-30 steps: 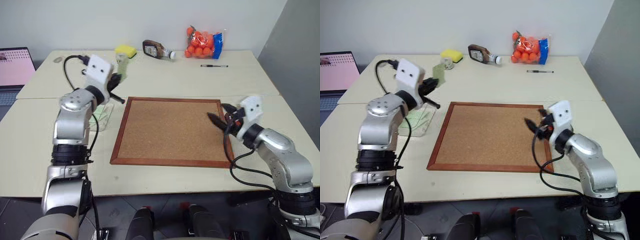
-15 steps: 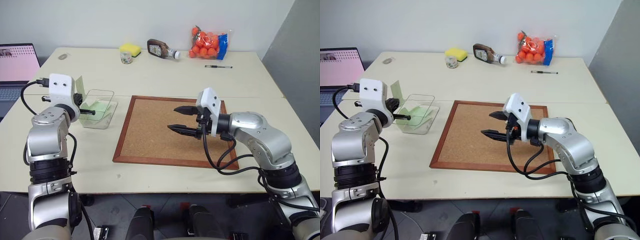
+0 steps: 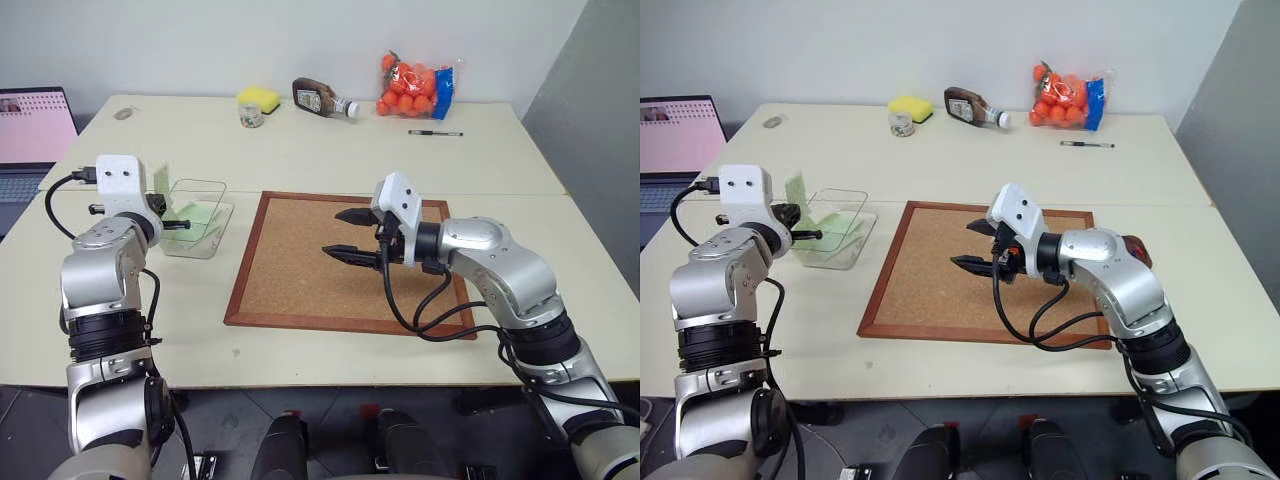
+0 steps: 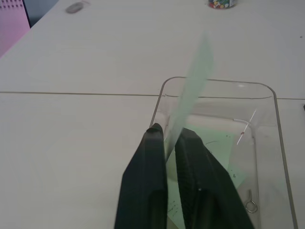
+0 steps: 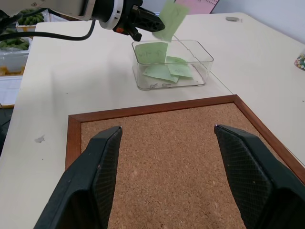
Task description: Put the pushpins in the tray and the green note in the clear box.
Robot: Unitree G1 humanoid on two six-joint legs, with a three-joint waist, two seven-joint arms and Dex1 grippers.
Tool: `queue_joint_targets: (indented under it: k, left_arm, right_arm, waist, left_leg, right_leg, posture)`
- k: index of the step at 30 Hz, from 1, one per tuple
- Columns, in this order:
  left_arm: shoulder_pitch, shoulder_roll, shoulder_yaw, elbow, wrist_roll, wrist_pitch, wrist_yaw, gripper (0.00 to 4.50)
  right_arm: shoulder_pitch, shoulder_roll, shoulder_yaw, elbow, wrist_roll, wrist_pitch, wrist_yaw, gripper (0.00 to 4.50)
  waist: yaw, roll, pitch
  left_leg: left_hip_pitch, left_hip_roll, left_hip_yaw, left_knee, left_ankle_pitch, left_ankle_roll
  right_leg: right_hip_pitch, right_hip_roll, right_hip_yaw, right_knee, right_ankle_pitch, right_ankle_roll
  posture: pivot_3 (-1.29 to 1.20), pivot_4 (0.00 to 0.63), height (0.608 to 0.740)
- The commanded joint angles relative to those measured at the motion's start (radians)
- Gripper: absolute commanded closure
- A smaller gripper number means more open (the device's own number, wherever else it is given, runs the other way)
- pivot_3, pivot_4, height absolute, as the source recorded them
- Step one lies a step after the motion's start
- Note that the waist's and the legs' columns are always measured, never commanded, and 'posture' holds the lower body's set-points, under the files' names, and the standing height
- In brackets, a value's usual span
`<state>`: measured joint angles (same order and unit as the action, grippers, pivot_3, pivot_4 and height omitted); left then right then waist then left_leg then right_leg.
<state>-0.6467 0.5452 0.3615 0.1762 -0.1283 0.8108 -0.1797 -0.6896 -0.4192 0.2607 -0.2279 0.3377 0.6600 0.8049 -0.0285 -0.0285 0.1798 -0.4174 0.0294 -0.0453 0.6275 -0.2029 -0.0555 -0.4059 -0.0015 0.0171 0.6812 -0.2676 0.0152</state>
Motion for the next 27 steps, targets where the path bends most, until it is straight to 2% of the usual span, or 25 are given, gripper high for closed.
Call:
queue_joint_targets:
  k: [1, 8, 13, 20, 27]
  left_arm:
    - [-0.029, -0.001, 0.021, -0.032, -0.037, 0.035, 0.005, 3.04]
    - [-0.041, -0.004, 0.015, -0.049, -0.055, 0.036, 0.029, 1.61]
    - [-0.022, -0.008, -0.037, -0.125, -0.057, -0.065, -0.012, 0.47]
    - [0.083, 0.019, -0.257, -0.319, -0.027, -0.245, -0.198, 0.47]
    - [0.19, -0.033, -0.322, -0.372, -0.043, -0.375, -0.27, 0.47]
  right_arm:
    - [-0.029, 0.008, -0.007, -0.013, -0.006, -0.024, 0.002, 1.21]
    - [-0.028, 0.009, -0.014, -0.013, -0.016, -0.024, -0.002, 1.21]
    - [-0.004, 0.012, -0.05, -0.032, -0.011, -0.026, -0.037, 1.21]
    - [0.234, 0.055, -0.256, -0.109, -0.004, -0.127, -0.211, 1.21]
    - [0.37, 0.084, -0.327, -0.074, -0.078, -0.25, -0.35, 1.21]
  waist:
    - [0.0, 0.0, 0.0]
    - [0.0, 0.0, 0.0]
    - [0.0, 0.0, 0.0]
    - [0.009, -0.001, 0.0]
    - [-0.005, 0.0, 0.0]
  left_leg:
    - [0.0, 0.0, 0.0, 0.0, 0.0, 0.0]
    - [0.0, 0.0, -0.001, 0.0, 0.0, 0.0]
    - [0.0, 0.0, 0.0, 0.0, 0.0, 0.0]
    - [0.0, -0.001, -0.001, -0.001, 0.0, 0.0]
    - [0.002, 0.0, 0.003, -0.001, 0.0, 0.0]
  right_leg:
    - [0.0, 0.0, 0.0, 0.0, 0.0, 0.0]
    - [0.0, 0.0, 0.0, 0.0, 0.0, 0.0]
    - [0.0, 0.0, 0.0, 0.0, 0.0, 0.0]
    - [0.001, -0.002, 0.0, -0.001, 0.0, 0.0]
    - [0.0, 0.0, 0.003, 0.0, 0.0, 0.0]
  posture:
    - [0.0, 0.15, 0.74]
    - [0.0, 0.15, 0.74]
    - [0.0, 0.15, 0.74]
    - [0.0, 0.15, 0.74]
    - [0.0, 0.15, 0.74]
